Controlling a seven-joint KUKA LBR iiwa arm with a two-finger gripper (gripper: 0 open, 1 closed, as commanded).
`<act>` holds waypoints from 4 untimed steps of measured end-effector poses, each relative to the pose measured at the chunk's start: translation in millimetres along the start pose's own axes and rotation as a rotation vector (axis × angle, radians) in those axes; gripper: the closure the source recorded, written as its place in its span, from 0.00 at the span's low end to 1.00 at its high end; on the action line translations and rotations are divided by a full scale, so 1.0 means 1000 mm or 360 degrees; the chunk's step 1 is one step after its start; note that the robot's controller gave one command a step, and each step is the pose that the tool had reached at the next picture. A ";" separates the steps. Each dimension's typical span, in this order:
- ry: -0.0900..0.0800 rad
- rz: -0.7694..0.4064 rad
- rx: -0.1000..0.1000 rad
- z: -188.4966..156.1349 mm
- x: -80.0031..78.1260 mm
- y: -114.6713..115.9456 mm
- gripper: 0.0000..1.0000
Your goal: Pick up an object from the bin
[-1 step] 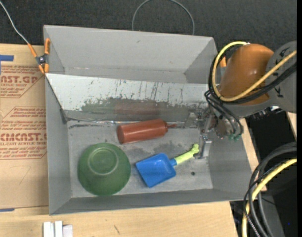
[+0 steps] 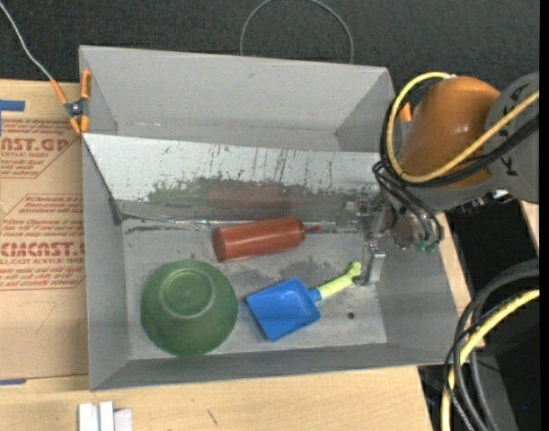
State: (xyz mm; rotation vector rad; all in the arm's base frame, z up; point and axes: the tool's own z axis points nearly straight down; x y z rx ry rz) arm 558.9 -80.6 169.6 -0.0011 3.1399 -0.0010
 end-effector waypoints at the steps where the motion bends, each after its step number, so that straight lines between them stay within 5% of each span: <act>1: 0.0002 0.0092 -0.0003 0.076 0.029 0.039 0.00; 2: 0.0000 0.0191 -0.0001 0.093 0.041 0.068 1.00; 3: 0.0001 0.0191 0.0000 0.093 0.041 0.068 0.00; 4: 0.0001 0.0192 0.0001 0.093 0.041 0.068 1.00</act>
Offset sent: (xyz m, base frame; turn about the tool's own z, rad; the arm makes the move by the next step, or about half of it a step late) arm -0.0406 0.0671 -0.0924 0.1210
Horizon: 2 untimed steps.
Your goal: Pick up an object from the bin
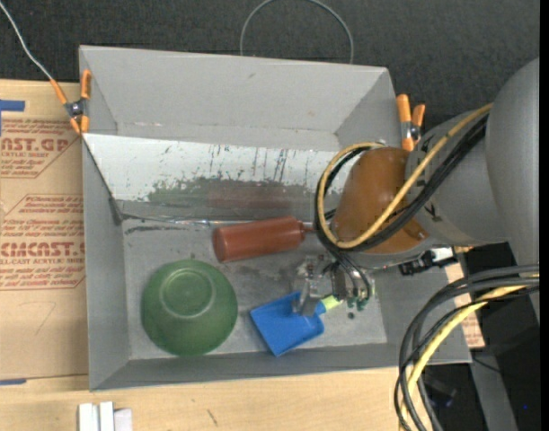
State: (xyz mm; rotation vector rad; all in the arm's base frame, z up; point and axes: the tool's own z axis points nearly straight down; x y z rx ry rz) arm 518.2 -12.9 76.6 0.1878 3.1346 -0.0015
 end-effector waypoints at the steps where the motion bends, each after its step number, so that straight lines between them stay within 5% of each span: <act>1: 0.0000 0.0000 0.0000 0.000 0.000 0.000 1.00; 2: 0.0000 0.0000 0.0000 0.000 0.000 0.000 1.00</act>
Offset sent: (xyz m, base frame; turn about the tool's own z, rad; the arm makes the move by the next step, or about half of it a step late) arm 0.0000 0.0000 0.0000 0.0000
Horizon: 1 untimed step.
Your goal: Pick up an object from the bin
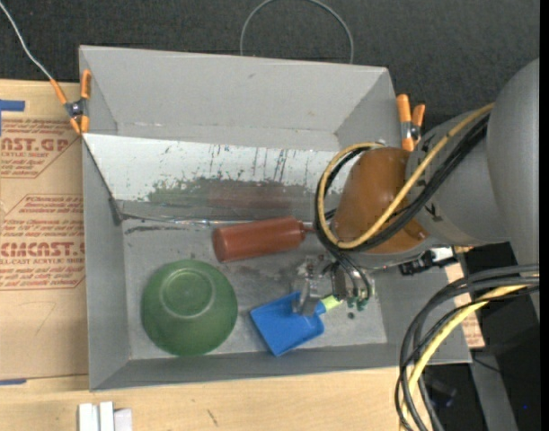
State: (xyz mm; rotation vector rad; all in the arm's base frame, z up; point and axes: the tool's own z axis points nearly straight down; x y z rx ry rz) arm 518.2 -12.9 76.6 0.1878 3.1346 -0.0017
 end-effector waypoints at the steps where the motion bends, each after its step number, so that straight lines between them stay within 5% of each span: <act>1: 0.0000 0.0000 0.0000 0.000 0.000 0.000 1.00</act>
Offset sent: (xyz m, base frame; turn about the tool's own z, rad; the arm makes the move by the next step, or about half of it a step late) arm 0.0024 -0.0031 -0.0066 -0.0284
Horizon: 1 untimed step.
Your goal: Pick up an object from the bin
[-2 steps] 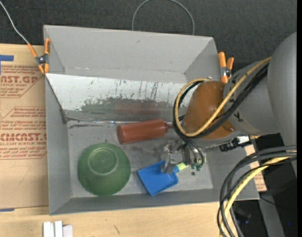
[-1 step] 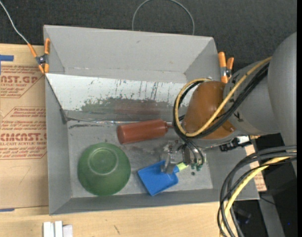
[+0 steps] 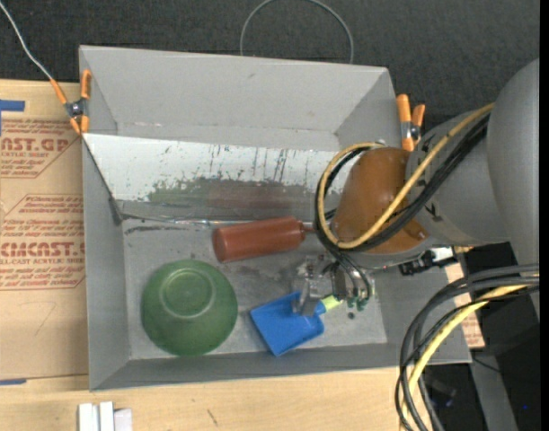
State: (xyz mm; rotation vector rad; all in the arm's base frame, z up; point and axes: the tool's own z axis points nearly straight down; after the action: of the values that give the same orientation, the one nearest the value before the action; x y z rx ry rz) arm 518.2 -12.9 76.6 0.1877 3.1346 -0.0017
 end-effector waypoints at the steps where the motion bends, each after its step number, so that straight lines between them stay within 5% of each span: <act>1: 0.0001 -0.0046 0.0001 0.007 -0.003 -0.002 1.00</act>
Offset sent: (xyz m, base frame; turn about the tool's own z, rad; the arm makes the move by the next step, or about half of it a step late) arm 0.0000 0.0000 0.0000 0.0000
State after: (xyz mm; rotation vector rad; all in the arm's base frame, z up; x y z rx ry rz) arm 520.6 -15.3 69.8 0.1427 3.1377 -0.0022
